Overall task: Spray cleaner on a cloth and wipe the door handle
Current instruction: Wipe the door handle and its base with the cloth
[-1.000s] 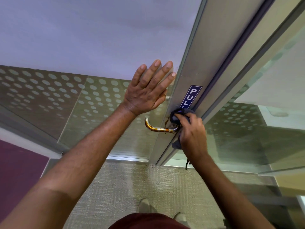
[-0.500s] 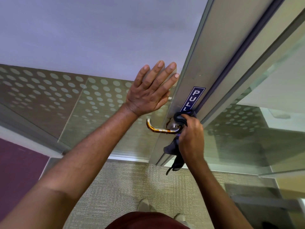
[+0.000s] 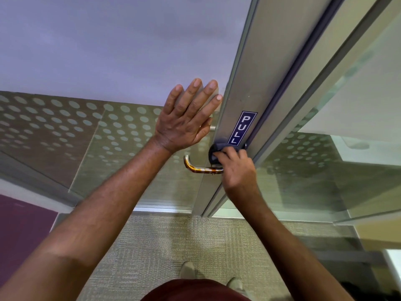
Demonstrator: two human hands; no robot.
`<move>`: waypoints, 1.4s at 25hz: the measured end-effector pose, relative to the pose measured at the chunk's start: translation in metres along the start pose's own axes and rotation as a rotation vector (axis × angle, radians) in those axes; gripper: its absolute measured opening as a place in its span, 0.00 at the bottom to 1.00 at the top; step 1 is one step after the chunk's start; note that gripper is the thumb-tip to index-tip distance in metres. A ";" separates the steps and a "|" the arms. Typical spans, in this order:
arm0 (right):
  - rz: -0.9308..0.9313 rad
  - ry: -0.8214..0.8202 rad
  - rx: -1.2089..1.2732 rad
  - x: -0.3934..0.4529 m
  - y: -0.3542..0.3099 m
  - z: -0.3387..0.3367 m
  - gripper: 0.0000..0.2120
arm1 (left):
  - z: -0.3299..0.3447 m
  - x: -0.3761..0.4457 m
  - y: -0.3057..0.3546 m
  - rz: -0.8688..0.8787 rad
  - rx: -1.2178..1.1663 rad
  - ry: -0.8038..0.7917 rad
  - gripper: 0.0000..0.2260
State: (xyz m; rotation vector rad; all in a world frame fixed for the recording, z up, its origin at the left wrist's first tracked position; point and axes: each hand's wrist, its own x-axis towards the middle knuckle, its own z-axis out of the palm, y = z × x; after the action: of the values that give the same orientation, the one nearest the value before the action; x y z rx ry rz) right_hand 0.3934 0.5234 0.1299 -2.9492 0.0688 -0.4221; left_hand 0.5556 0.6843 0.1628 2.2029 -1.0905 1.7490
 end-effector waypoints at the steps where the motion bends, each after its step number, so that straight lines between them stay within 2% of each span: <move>1: 0.062 0.055 0.080 -0.004 0.007 -0.002 0.18 | 0.001 0.003 0.002 0.004 -0.002 0.002 0.29; 3: 0.180 0.147 0.209 -0.008 0.013 -0.001 0.21 | 0.001 0.005 0.002 0.003 -0.004 0.007 0.29; 6: 0.229 0.151 0.298 -0.007 0.002 0.003 0.21 | -0.002 0.001 -0.001 -0.013 0.005 0.011 0.29; 10: 0.101 0.090 0.099 -0.003 0.005 0.000 0.21 | -0.003 -0.003 -0.004 -0.012 0.018 0.007 0.30; 15: -0.015 0.009 -0.164 0.011 -0.004 0.001 0.15 | 0.000 -0.006 -0.006 -0.019 0.026 0.003 0.31; 17: 0.006 0.012 -0.080 0.008 0.006 0.004 0.19 | 0.001 -0.004 -0.002 -0.008 0.021 -0.007 0.31; 20: 0.157 0.093 0.220 -0.003 0.017 0.008 0.25 | 0.002 0.002 0.002 0.000 0.001 -0.002 0.31; 21: 0.169 0.100 0.220 -0.002 0.015 0.007 0.26 | 0.002 0.003 0.000 0.000 0.003 0.002 0.31; 24: -0.011 -0.030 -0.042 0.009 0.005 0.009 0.25 | -0.001 -0.002 -0.006 -0.009 0.016 -0.001 0.32; 26: -0.086 -0.094 -0.114 0.012 0.004 0.010 0.25 | -0.002 -0.007 -0.006 -0.016 0.021 -0.008 0.33; 28: -0.042 -0.092 -0.025 0.010 0.012 0.008 0.29 | 0.001 -0.005 -0.002 -0.010 0.015 -0.006 0.33; 30: 0.028 -0.064 0.178 0.003 0.021 0.007 0.32 | 0.004 0.001 0.003 0.002 0.004 0.000 0.33; 32: 0.071 -0.037 0.387 -0.005 0.023 0.009 0.29 | 0.004 0.001 0.002 0.004 0.003 -0.003 0.33; 35: 0.088 -0.031 0.547 -0.014 0.025 0.013 0.26 | 0.000 -0.003 0.000 0.004 0.019 -0.013 0.33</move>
State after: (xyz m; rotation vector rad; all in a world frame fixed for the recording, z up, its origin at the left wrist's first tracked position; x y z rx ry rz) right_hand 0.3829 0.5013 0.1091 -2.4035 0.0665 -0.3191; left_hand 0.5557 0.6862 0.1598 2.2276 -1.0869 1.7558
